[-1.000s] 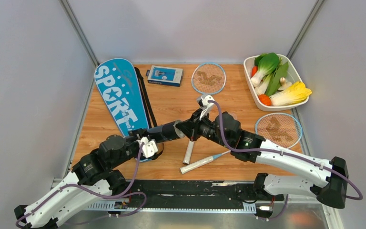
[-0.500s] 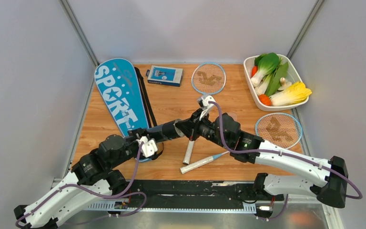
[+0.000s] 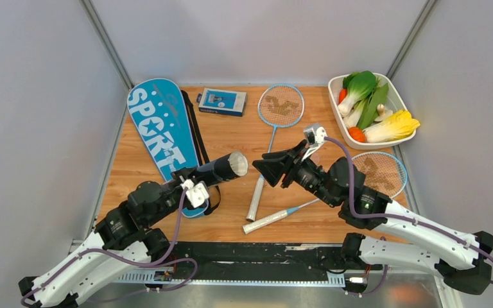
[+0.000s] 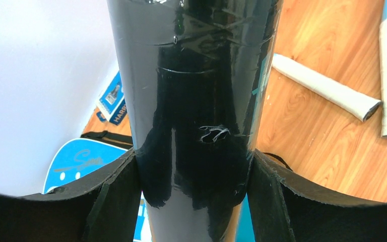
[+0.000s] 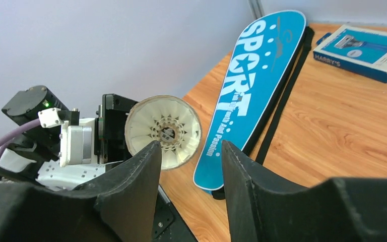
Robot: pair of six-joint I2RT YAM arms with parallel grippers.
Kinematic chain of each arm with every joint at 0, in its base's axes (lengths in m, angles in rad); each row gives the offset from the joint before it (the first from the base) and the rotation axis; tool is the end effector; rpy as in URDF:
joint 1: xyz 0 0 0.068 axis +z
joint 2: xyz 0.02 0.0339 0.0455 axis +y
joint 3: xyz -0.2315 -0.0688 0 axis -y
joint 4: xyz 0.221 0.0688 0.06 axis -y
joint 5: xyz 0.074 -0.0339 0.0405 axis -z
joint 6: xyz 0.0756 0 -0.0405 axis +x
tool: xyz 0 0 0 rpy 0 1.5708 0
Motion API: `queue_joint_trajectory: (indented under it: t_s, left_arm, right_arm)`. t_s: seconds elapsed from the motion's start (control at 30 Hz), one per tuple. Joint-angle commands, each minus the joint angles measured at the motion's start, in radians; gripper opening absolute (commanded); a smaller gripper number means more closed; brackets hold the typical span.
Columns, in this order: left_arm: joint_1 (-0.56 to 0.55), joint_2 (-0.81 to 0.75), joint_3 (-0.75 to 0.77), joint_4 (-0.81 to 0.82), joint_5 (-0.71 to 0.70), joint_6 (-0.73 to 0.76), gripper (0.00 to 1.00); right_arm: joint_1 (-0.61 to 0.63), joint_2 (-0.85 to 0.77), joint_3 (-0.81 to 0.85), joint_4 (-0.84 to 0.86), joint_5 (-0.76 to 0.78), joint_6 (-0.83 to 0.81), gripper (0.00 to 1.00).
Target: Pack up the badminton gear
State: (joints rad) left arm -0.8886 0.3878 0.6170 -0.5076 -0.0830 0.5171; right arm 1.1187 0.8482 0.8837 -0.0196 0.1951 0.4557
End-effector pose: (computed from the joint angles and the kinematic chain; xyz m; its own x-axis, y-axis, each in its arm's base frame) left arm 0.1000 -0.1132 0.2686 0.2069 0.5266 -0.8245 0.7144 0.4945 0.4951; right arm 0.1153 0.2039 0.3573 -0.3449 0.2782 -0.8965 -0.7194 0.5351 0.4428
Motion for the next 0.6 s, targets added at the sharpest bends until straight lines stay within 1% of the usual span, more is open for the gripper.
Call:
queue_joint_trajectory:
  t_s: [0.0, 0.13, 0.2, 0.27, 0.4, 0.5, 0.57]
  left_arm:
    - [-0.003, -0.019, 0.025, 0.115, -0.034, -0.023, 0.56]
    - [-0.002, -0.022, 0.027, 0.136, -0.039, -0.026, 0.56]
    - [-0.002, -0.025, 0.03, 0.154, -0.032, -0.039, 0.57]
    - [-0.002, -0.03, 0.029, 0.166, -0.007, -0.056, 0.57]
    - [-0.002, -0.051, 0.016, 0.192, 0.036, -0.091, 0.57]
    - [-0.003, -0.088, -0.021, 0.244, 0.071, -0.105, 0.58]
    - [-0.003, -0.105, -0.048, 0.278, 0.076, -0.102, 0.58]
  right_arm:
    - [0.002, -0.038, 0.048, -0.029, 0.108, -0.023, 0.51]
    - [-0.03, 0.006, 0.079, -0.091, 0.34, -0.095, 0.52]
    - [-0.102, 0.032, 0.065, -0.115, 0.431, -0.095, 0.5]
    - [-0.218, 0.046, 0.038, -0.128, 0.411, -0.06, 0.48]
    - [-0.496, 0.085, -0.014, -0.135, 0.255, 0.026, 0.46]
    - [-0.62, 0.159, -0.039, -0.158, 0.237, 0.071, 0.47]
    - [-0.683, 0.212, -0.051, -0.183, 0.222, 0.122, 0.45]
